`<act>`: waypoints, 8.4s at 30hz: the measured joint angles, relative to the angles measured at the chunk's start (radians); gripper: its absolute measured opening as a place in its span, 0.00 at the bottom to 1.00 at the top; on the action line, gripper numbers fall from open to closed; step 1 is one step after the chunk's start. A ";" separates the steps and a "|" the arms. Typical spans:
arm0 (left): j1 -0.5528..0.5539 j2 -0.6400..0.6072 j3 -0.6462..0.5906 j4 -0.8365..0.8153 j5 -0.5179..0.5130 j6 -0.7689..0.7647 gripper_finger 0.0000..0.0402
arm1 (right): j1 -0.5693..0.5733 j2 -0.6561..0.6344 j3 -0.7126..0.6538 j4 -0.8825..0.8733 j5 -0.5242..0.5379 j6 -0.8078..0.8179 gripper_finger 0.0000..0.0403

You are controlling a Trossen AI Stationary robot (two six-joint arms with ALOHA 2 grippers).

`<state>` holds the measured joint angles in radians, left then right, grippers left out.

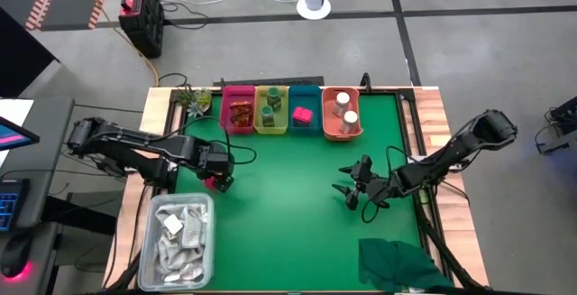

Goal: Sort spices by type
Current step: Put the red lid seasoning can into the blue bin, then return to Home position

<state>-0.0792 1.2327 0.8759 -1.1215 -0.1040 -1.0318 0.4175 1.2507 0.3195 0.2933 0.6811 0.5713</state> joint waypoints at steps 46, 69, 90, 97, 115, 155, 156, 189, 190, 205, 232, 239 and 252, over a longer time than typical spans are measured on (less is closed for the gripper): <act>0.064 0.013 -0.058 0.096 -0.009 0.189 0.51 | -0.012 0.000 0.001 0.039 0.000 -0.006 0.79; 0.347 0.756 1.026 0.151 0.015 1.121 0.54 | -0.005 0.000 0.002 0.030 -0.005 0.011 0.79; 0.560 0.889 1.066 0.571 -0.023 1.522 0.53 | -0.005 0.000 0.001 0.047 -0.004 0.015 0.79; 0.588 0.951 1.068 0.610 -0.019 1.580 0.53 | -0.005 0.000 0.001 0.059 -0.004 0.006 0.79; 0.609 0.986 1.067 0.500 0.003 1.520 0.59 | -0.006 0.000 0.001 0.049 -0.004 0.004 0.79; 0.313 0.113 0.039 1.233 0.150 1.333 0.51 | -0.111 -0.903 -0.174 -0.161 0.037 -0.375 0.75; 0.302 0.081 -0.005 1.254 0.140 1.331 0.51 | -0.142 -0.937 -0.174 -0.193 0.020 -0.383 0.75; -0.072 -0.793 -0.739 1.286 -0.067 0.996 0.38 | -0.348 -1.248 -0.100 -0.393 -0.014 -0.407 0.75; -0.077 -0.826 -0.739 1.273 -0.058 0.994 0.37 | -0.348 -1.248 -0.100 -0.398 -0.014 -0.406 0.75; -0.089 -1.069 -0.738 1.206 -0.040 1.178 0.35 | -0.348 -1.248 -0.100 -0.461 -0.015 -0.404 0.75; -0.088 -1.067 -0.730 0.734 -0.042 1.095 0.35 | -0.348 -1.248 -0.100 -0.475 -0.016 -0.406 0.75; -0.088 -1.068 -0.732 0.733 -0.043 1.095 0.35 | -0.348 -1.248 -0.100 -0.476 -0.016 -0.406 0.75; -0.088 -1.068 -0.735 0.732 -0.043 1.095 0.35 | -0.348 -1.248 -0.100 -0.477 -0.016 -0.404 0.75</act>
<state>-0.1673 0.1650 0.1410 -0.3897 -0.1467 0.0635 0.0692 0.0025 0.2195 -0.1833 0.6652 0.1671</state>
